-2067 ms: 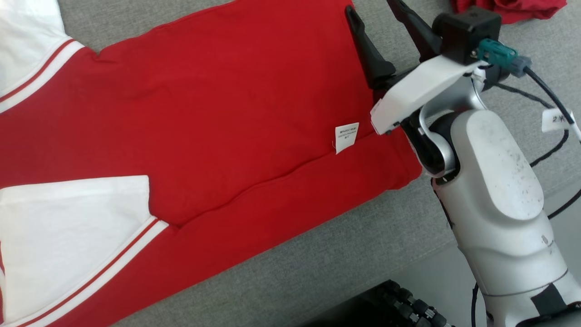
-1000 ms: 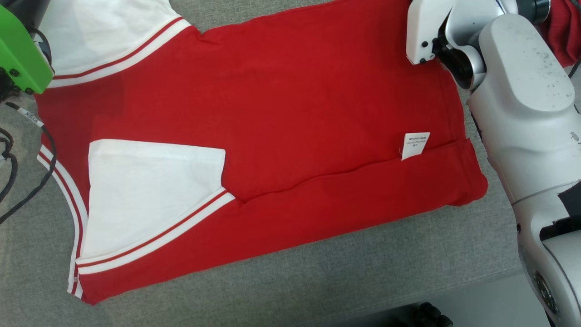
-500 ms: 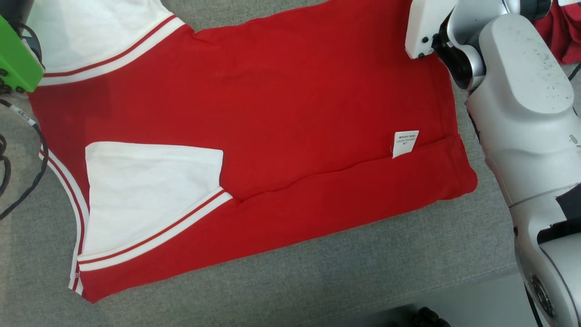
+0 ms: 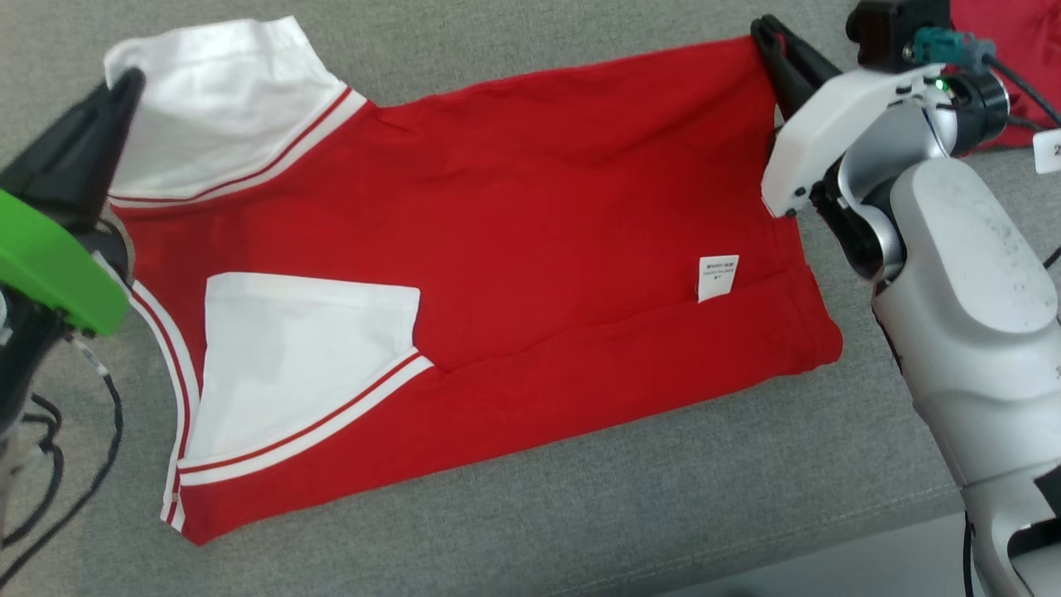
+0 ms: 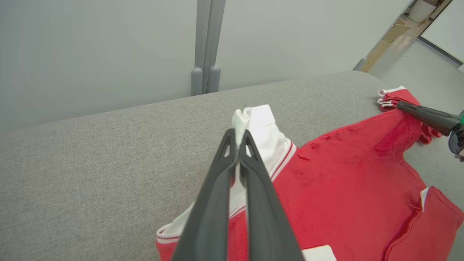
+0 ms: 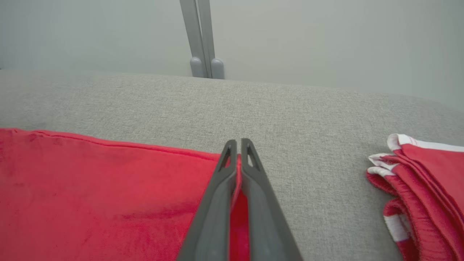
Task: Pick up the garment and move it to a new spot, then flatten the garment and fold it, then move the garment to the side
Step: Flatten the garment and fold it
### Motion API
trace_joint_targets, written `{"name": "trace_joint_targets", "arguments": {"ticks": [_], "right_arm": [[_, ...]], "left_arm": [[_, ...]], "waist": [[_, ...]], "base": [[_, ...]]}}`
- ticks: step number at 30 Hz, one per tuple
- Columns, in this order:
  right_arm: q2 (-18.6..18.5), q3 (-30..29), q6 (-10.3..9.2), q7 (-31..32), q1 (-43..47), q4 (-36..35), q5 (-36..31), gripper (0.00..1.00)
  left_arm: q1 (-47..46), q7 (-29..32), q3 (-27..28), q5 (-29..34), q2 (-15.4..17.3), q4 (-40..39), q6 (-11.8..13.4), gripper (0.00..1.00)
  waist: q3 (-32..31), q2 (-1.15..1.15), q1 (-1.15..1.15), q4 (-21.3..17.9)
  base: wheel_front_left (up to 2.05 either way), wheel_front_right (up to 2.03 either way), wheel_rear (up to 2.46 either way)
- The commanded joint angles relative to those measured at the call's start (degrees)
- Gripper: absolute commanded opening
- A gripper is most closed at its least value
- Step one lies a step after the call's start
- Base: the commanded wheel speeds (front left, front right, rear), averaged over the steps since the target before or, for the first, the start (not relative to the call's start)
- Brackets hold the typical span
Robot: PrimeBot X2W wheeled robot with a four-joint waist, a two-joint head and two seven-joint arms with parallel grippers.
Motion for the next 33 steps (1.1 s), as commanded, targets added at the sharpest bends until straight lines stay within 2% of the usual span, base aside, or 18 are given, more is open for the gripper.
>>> {"name": "trace_joint_targets", "arguments": {"ticks": [1,13,20,31,32,33], "right_arm": [[-0.5,-0.2,-0.09,-0.8,2.3,-1.3,0.7,0.0],[-1.5,-4.4,-0.09,-1.9,17.1,-8.2,3.0,0.0],[-0.6,-6.6,-0.09,-2.2,21.5,-9.4,2.1,0.0],[1.2,-9.1,-0.09,-4.2,27.6,-10.1,0.5,0.0],[1.4,-9.2,-0.09,-4.8,28.4,-10.3,0.2,0.21],[1.6,-9.6,-0.09,-5.4,29.2,-10.4,0.1,0.48]], "left_arm": [[3.0,-0.8,0.1,-0.4,-0.3,-1.2,0.4,0.0],[23.8,-8.1,0.1,-1.6,-5.2,-8.4,3.2,0.0],[30.8,-12.6,-0.7,-2.3,-8.7,-5.7,3.2,0.0],[34.6,-17.3,-2.1,-2.6,-12.4,1.9,2.3,0.0],[34.9,-18.1,-2.0,-2.6,-12.7,2.5,2.3,0.22],[35.1,-18.7,-1.8,-2.7,-13.0,3.0,2.3,0.53]], "waist": [[-3.0,0.0,0.0,0.9],[-8.3,0.0,0.0,3.2],[-9.1,0.0,0.0,3.8],[-11.3,0.0,0.0,4.1],[-11.7,0.0,0.0,4.1],[-12.0,0.0,0.0,4.1]], "base": [[0.0,0.0,0.0],[0.0,0.0,0.0],[0.0,0.0,0.0],[0.0,0.0,0.0],[0.0,0.0,0.0],[0.0,0.0,0.0]]}}
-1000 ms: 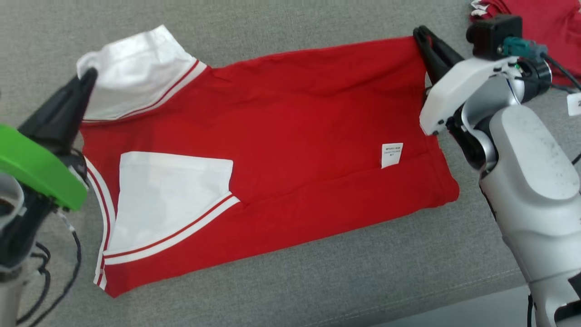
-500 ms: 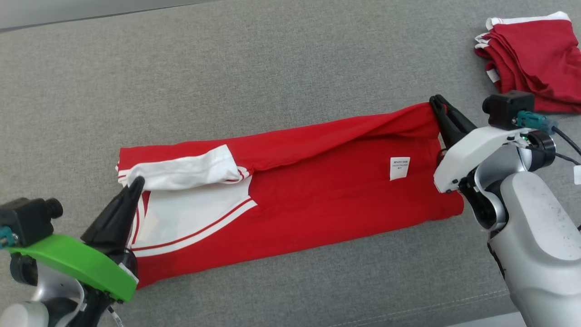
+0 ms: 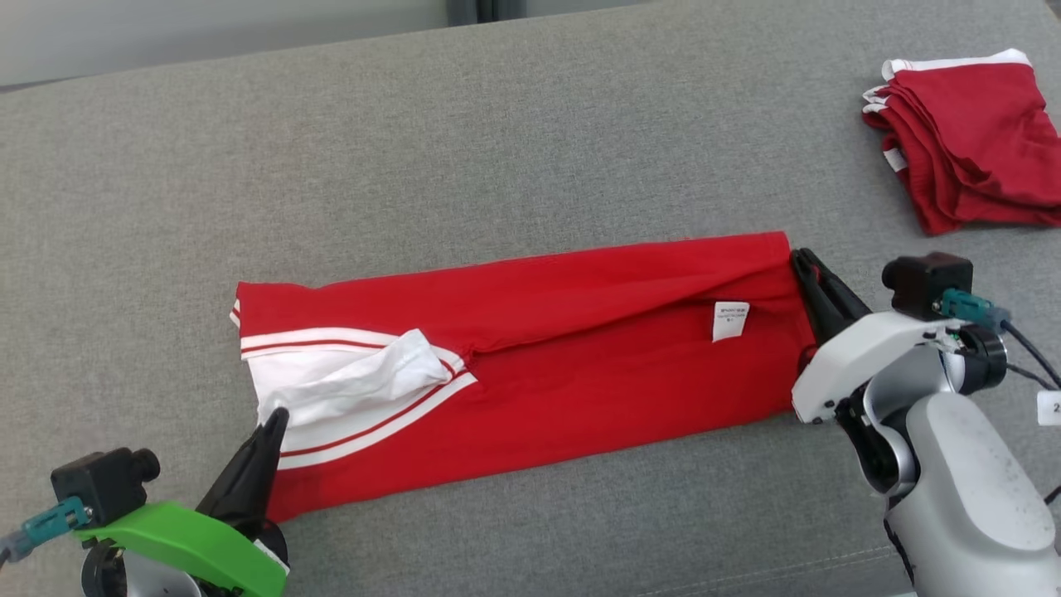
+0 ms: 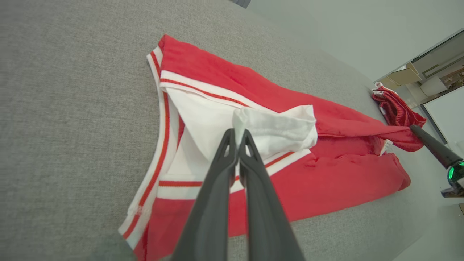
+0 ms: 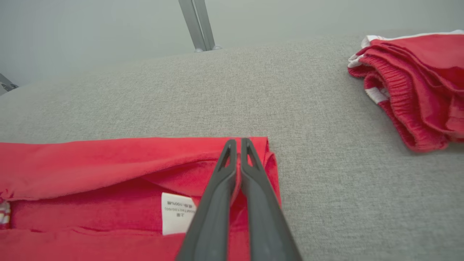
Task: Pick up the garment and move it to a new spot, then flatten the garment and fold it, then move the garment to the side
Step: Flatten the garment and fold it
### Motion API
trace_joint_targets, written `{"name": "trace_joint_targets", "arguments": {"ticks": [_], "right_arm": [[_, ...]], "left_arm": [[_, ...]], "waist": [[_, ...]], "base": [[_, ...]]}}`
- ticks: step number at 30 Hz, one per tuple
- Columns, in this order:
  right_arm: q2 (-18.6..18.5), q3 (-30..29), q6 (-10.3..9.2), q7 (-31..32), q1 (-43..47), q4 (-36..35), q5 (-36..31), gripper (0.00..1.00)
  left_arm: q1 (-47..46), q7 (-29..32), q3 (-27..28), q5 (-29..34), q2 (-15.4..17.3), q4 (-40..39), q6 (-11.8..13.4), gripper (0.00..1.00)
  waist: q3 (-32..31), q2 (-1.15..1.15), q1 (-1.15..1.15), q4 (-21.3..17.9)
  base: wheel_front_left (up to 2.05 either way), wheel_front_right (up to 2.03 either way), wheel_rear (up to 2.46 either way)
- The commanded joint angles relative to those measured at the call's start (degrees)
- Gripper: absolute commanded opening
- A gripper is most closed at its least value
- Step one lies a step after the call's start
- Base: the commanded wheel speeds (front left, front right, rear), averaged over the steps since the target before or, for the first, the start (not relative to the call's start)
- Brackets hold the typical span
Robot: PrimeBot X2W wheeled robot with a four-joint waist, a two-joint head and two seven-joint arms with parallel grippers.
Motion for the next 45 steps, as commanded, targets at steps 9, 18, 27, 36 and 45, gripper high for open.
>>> {"name": "trace_joint_targets", "arguments": {"ticks": [9,18,27,36,45], "right_arm": [[2.8,-5.1,-0.09,-5.8,8.1,-1.9,-2.7,1.0],[5.2,-11.3,-0.08,-5.8,11.4,-3.5,-6.2,1.0],[6.7,-10.6,-0.08,-2.7,8.7,-2.1,-8.7,1.0],[5.4,-13.2,-0.09,0.5,6.5,7.5,-14.1,1.0],[5.0,-15.2,-0.08,3.1,3.9,16.3,-15.9,1.0]], "left_arm": [[3.7,-9.8,3.0,3.2,-2.6,0.8,1.9,1.0],[2.5,-15.6,1.2,10.5,-3.9,1.1,5.2,1.0],[0.3,-17.8,-0.9,14.3,-5.2,3.6,7.0,1.0],[-1.0,-18.2,-1.6,14.8,-5.7,5.1,7.7,1.0],[-1.3,-18.5,-2.0,14.7,-5.9,5.7,7.9,1.0]], "waist": [[-3.5,0.0,0.0,-0.1],[-5.8,0.0,0.0,1.1],[-6.5,0.0,0.0,3.3],[-5.6,0.0,0.0,6.4],[-5.3,0.0,0.0,7.8]], "base": [[0.0,0.0,0.0],[0.0,0.0,0.0],[0.0,0.0,0.0],[0.0,0.0,0.0],[0.0,0.0,0.0]]}}
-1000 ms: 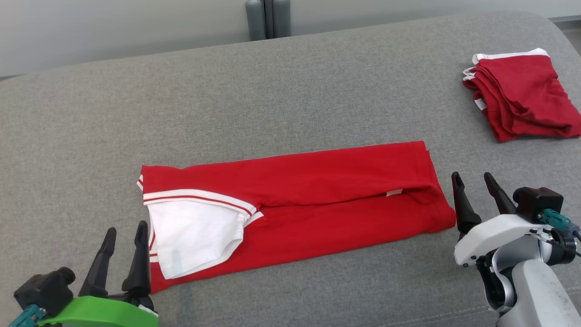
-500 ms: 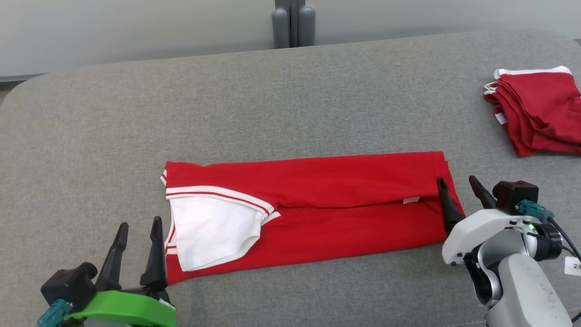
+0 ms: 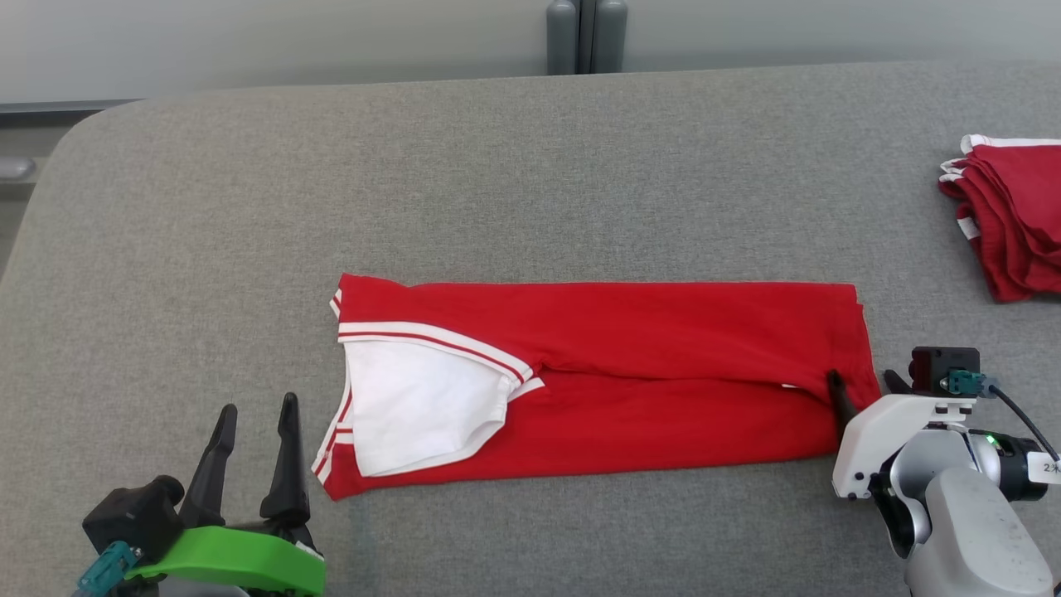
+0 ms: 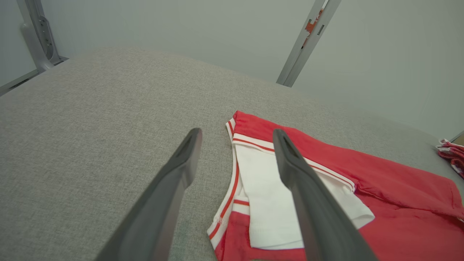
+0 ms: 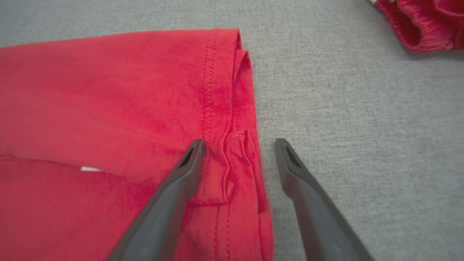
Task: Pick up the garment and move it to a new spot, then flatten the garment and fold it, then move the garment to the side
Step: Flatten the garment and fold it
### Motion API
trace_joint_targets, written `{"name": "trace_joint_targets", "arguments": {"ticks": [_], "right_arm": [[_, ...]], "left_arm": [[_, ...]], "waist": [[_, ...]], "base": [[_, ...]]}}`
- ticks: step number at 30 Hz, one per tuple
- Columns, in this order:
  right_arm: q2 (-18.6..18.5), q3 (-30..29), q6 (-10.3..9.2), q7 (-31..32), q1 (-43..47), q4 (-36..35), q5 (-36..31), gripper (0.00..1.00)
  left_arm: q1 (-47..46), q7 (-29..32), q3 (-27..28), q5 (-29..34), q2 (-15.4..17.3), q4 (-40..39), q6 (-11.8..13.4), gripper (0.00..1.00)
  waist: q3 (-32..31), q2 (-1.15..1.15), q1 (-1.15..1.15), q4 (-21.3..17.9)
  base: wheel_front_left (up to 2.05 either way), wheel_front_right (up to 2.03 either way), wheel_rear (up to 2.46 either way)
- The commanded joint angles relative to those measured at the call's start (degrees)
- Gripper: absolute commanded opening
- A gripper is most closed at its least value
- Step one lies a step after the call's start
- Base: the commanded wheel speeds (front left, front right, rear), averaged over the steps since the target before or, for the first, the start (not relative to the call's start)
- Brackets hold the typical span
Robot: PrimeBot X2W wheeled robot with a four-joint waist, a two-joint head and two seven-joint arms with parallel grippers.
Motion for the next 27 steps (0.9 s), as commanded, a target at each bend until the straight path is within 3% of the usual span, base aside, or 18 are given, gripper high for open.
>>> {"name": "trace_joint_targets", "arguments": {"ticks": [1,2,3,4,6,14,27], "right_arm": [[0.2,-0.1,-0.07,0.7,-0.2,1.5,0.3,1.0],[0.3,0.0,-0.08,1.1,-0.3,2.0,0.4,0.92],[0.4,0.1,-0.08,1.2,-0.6,2.6,0.6,0.5],[0.5,0.2,-0.08,1.5,-0.8,3.1,0.7,0.28],[0.7,0.3,-0.08,1.8,-1.3,3.9,0.6,0.0],[0.4,0.3,-0.11,0.3,-4.8,4.8,1.6,0.0],[-6.4,-4.0,-0.09,1.6,-2.2,-1.8,6.7,0.0]], "left_arm": [[-0.9,-0.3,0.1,-0.1,0.0,0.1,0.3,1.0],[-0.9,-0.4,0.2,-0.1,0.0,0.2,0.4,1.0],[-0.9,-0.6,0.3,0.0,0.0,0.2,0.5,1.0],[-1.0,-0.6,0.4,0.2,0.1,0.2,0.6,1.0],[-1.2,-0.8,0.5,0.3,0.3,0.3,0.8,1.0],[-1.5,-0.9,0.5,0.9,0.9,0.0,1.3,1.0],[-1.9,-0.8,-0.8,1.4,0.9,0.5,1.3,1.0]], "waist": [[0.0,0.0,0.0,0.1],[0.0,0.0,0.0,0.1],[0.0,0.0,0.0,0.0],[-0.1,0.0,0.0,0.0],[-0.2,0.0,0.0,-0.2],[-0.5,0.0,0.0,-2.1],[-0.5,0.0,0.0,-5.2]], "base": [[0.0,0.0,0.0],[0.0,0.0,0.0],[0.0,0.0,0.0],[0.0,0.0,0.0],[0.0,0.0,0.0],[0.0,0.0,0.0],[0.0,0.0,0.0]]}}
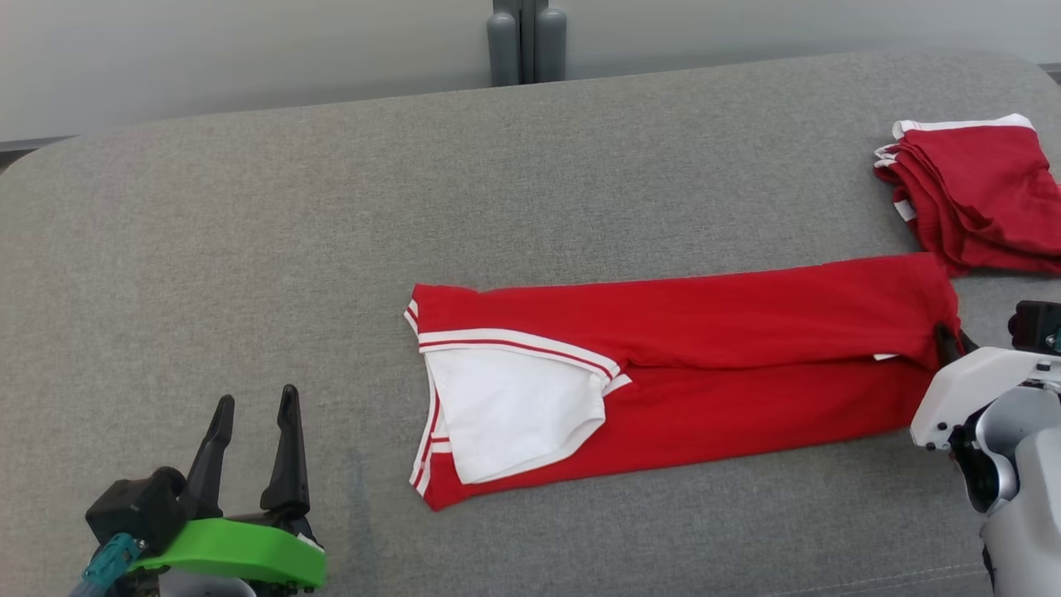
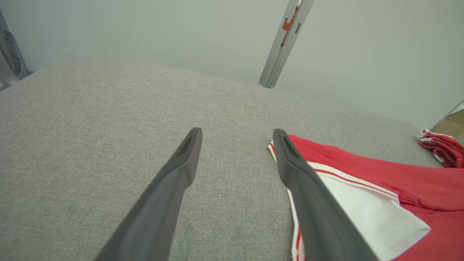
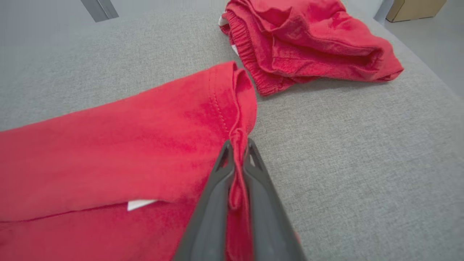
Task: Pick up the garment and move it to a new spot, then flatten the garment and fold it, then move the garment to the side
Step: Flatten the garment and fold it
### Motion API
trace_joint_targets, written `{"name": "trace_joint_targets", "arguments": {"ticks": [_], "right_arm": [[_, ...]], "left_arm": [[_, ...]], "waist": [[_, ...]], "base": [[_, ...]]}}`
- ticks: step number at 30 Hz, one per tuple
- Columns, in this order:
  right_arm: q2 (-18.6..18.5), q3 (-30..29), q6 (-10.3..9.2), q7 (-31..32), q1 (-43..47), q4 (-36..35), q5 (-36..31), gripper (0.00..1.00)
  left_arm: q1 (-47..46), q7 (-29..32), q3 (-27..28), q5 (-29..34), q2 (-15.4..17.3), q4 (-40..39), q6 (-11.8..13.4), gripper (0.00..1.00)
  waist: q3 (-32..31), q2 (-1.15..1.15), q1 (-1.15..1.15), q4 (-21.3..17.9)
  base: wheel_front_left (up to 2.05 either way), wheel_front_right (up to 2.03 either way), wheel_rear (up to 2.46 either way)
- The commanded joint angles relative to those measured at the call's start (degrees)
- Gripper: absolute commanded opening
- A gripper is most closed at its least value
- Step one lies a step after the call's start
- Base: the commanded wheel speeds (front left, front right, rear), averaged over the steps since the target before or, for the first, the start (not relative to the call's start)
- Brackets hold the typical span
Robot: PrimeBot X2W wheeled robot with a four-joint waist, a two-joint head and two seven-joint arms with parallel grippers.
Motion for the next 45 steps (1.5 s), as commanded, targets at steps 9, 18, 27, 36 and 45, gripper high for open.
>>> {"name": "trace_joint_targets", "arguments": {"ticks": [9,18,27,36,45], "right_arm": [[1.0,4.9,-0.09,3.7,3.3,-12.4,6.8,0.0],[2.9,13.0,-0.08,7.8,6.9,-26.2,12.8,0.0],[5.7,23.2,-0.07,10.2,7.7,-35.1,17.6,0.0],[8.5,31.9,-0.06,8.5,4.4,-29.3,21.7,0.0],[8.9,37.9,-0.06,4.7,-0.1,-19.6,27.0,0.0]], "left_arm": [[-1.7,0.4,-0.7,0.9,0.9,-0.1,0.2,1.0],[-1.6,0.8,-1.5,0.8,0.9,0.5,0.1,1.0],[-1.2,0.8,-2.4,0.4,0.4,0.8,0.0,1.0],[-2.4,0.0,-3.7,0.3,-0.7,2.0,-0.8,1.0],[-3.1,-0.5,-4.7,0.1,-1.8,3.5,-1.3,1.0]], "waist": [[1.4,0.0,0.0,-1.7],[0.1,0.0,0.0,0.3],[-0.9,0.0,0.0,3.7],[-0.3,0.0,0.0,7.5],[0.1,0.0,0.0,11.5]], "base": [[0.0,0.0,0.0],[0.0,0.0,0.0],[0.0,0.0,0.0],[0.0,0.0,0.0],[0.0,0.0,0.0]]}}
